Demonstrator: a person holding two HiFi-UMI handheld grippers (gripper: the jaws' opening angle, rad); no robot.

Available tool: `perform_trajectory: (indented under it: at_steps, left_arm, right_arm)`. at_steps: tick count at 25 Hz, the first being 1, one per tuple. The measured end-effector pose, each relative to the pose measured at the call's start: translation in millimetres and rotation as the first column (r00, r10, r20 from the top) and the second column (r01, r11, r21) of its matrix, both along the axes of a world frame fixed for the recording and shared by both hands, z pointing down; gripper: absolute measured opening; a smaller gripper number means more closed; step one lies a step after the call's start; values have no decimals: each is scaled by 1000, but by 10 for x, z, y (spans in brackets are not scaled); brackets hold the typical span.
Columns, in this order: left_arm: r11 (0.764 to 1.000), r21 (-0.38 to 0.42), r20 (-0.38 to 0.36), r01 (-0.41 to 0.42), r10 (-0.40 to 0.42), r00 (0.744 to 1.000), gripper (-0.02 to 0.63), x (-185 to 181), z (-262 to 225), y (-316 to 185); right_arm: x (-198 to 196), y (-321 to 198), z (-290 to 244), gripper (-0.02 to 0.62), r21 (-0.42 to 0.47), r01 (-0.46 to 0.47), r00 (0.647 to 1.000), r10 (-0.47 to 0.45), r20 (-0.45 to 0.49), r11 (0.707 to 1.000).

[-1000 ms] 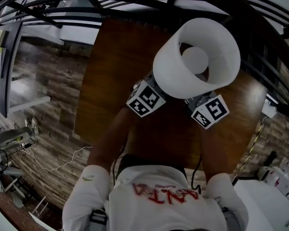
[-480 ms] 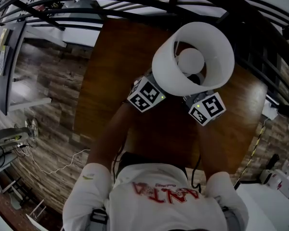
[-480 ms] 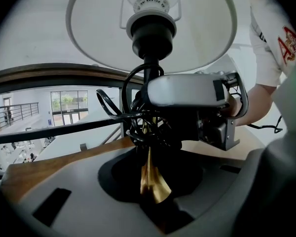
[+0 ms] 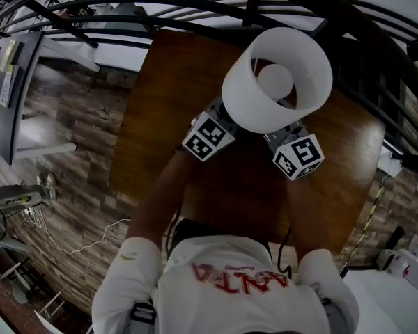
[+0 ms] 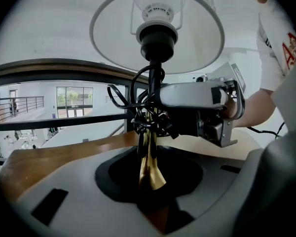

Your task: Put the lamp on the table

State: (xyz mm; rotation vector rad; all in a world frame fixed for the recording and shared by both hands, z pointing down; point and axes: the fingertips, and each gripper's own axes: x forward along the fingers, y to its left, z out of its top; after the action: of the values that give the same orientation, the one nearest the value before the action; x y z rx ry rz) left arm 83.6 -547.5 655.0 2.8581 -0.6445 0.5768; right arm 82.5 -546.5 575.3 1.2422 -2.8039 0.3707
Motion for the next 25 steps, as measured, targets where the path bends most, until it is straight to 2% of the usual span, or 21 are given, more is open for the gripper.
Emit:
perform_trajectory:
  at_steps: [4,10,14,19,25]
  left_arm:
    - [998,-11,42,54,-53,998,104,-208,43,81]
    - [991,-30,24,134,-133,991,104,-544,-78,229]
    - [983,-44,27,176,-175,984,104,-735,-202,405]
    - [977,-60,2,202,-203,979,73,-909,-446,699]
    - [973,-8,-39,230,-230,972,40,-1027,-974,1080]
  right_arm:
    - [194,116,88,164,-56,-68,998,68,-5,996]
    - [525,457,157,161,-137,-155,987,158,14,978]
    - [618,733,118,120,-180,-187,981,193,19,966]
    - [644,1033,-50,37,-194,-224,970,237,45,955]
    - [521,1327,-443,11,-154,-220,972,230,52,963]
